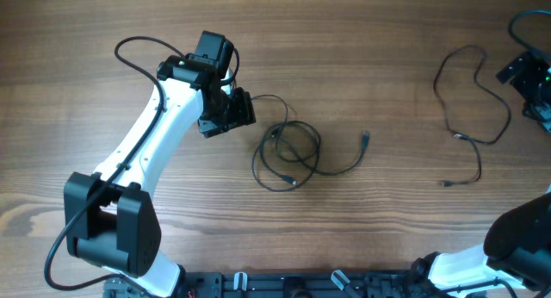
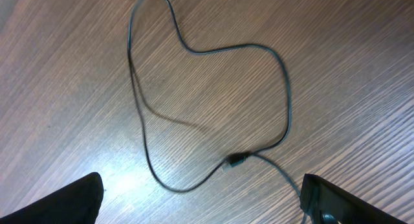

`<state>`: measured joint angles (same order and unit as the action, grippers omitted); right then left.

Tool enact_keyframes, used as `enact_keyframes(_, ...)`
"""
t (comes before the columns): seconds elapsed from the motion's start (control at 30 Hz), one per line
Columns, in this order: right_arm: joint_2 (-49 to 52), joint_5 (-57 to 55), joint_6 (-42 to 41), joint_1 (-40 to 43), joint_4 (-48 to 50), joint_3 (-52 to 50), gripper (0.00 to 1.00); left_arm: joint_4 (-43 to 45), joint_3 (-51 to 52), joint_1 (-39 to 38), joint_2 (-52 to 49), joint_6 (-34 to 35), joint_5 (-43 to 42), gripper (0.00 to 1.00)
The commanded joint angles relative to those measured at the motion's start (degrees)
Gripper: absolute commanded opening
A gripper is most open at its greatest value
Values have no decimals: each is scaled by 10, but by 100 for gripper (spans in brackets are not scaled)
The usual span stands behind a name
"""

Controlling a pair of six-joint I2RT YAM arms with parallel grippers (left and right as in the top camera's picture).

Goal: Untangle cables

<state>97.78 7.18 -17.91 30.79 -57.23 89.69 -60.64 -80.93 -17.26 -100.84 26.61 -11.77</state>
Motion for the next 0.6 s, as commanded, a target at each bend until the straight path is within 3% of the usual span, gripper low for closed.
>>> enact_keyframes(0.0,3,46,4,-2,-15,2,100,-1,1,-2,5,-9,10,66)
enact_keyframes(0.17,3,110,38,-10,-51,2,100,-8,1,10,5,2,36,60)
enact_keyframes(0.3,3,179,111,-50,-78,2,100,-38,1,67,5,59,68,63)
enact_keyframes(0.47,3,188,120,-174,-112,-12,100,-62,1,146,5,69,56,80)
enact_keyframes(0.57,3,186,120,-260,-97,-39,100,-68,1,167,5,57,56,84)
